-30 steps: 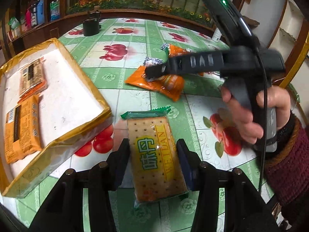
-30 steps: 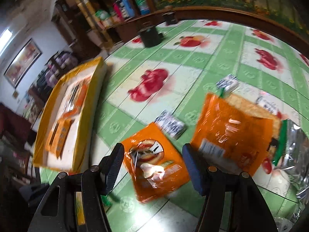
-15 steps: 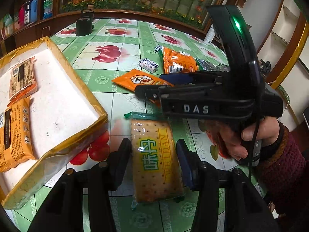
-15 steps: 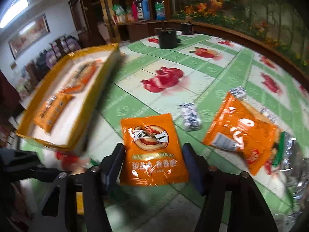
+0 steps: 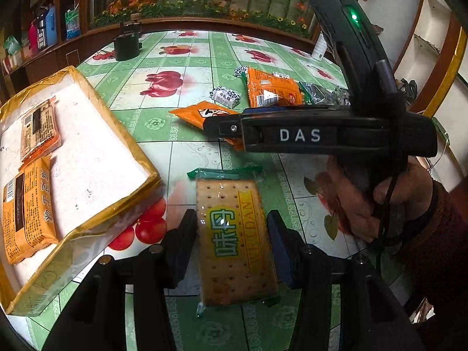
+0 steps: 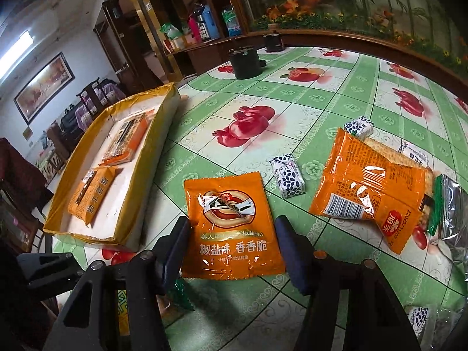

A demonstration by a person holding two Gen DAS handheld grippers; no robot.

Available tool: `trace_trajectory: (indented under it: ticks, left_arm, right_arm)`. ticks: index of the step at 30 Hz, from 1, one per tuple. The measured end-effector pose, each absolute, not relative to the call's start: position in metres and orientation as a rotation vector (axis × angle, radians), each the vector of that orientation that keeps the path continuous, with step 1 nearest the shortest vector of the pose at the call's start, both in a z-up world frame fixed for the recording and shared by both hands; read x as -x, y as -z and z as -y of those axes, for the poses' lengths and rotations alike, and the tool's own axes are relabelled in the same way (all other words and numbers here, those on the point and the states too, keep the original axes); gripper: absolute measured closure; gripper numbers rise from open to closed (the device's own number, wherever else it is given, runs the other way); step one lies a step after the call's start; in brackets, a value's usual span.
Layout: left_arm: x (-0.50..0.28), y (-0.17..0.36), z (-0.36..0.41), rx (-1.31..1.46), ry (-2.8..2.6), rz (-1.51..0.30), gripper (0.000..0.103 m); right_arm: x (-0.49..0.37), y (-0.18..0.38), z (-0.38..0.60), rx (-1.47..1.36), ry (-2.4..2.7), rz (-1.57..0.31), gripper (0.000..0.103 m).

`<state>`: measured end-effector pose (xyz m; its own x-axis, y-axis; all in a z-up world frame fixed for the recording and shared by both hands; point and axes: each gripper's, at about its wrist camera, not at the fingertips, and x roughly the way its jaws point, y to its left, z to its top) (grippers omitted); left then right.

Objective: Organize snacks
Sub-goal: 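Grasp the orange chip bag with the right gripper while the left gripper holds the cracker pack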

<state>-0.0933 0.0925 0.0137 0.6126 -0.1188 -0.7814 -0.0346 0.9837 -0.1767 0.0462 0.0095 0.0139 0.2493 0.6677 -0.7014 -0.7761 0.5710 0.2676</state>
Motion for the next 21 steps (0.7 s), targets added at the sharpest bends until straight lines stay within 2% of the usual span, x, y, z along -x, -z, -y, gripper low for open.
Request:
trace_trajectory:
  ticks: [21]
  left_arm:
    - [0.091, -0.012, -0.077, 0.066, -0.017, -0.934, 0.056]
  right_arm:
    - [-0.050, -0.014, -0.008, 0.111, -0.996, -0.887, 0.039]
